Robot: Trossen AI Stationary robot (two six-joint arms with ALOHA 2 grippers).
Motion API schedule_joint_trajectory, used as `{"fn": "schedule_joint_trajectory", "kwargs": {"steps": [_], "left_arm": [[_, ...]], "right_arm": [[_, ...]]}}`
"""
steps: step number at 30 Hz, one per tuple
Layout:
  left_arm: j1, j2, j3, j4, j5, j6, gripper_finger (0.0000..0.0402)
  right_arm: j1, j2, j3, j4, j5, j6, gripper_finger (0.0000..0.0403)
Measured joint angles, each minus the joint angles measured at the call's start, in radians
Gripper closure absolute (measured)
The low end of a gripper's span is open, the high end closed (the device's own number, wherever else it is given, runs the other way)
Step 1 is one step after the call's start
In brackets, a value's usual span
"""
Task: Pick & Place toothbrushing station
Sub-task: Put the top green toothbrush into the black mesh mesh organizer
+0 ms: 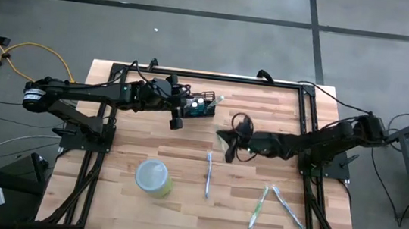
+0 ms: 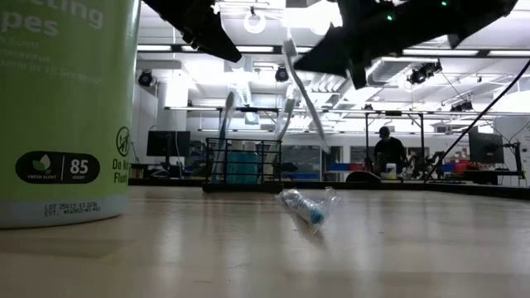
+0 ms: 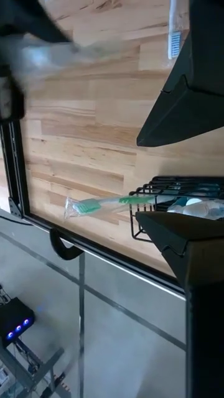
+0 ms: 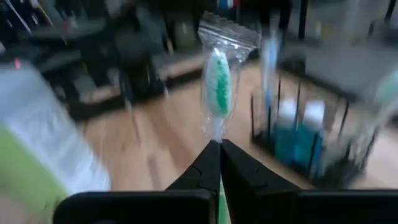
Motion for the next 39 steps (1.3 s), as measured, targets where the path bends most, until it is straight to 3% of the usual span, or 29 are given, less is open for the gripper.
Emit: {"fn": "schedule_joint_trajectory", "kwargs": {"steps": [7,14,21,26,34,39], "left_arm": [[0.0,0.0,0.0,0.002,0.0,-0.005,0.0228],[0.0,0.0,0.0,0.004,0.0,0.002,0.0228],[0.0,0.0,0.0,0.004,-0.001,0.002,0.0228],[0.0,0.0,0.0,0.004,-0.001,0.002,0.0228],[0.0,0.0,0.0,0.004,-0.001,0.003,0.0228],[0.0,0.0,0.0,0.004,-0.001,0.003,0.0228]], "right_arm": [[-0.106,0.0,0.0,0.196,-0.009,-0.215,0.04],[-0.204,0.034,0.0,0.248,-0.059,-0.264,0.04],[-0.281,0.161,0.0,0.471,-0.156,-0.303,0.04],[-0.328,0.239,0.0,0.598,-0.167,-0.34,0.04],[-0.4,0.247,0.026,0.643,-0.234,-0.347,0.04],[-0.429,0.247,0.073,0.578,-0.29,-0.348,0.04]]}}
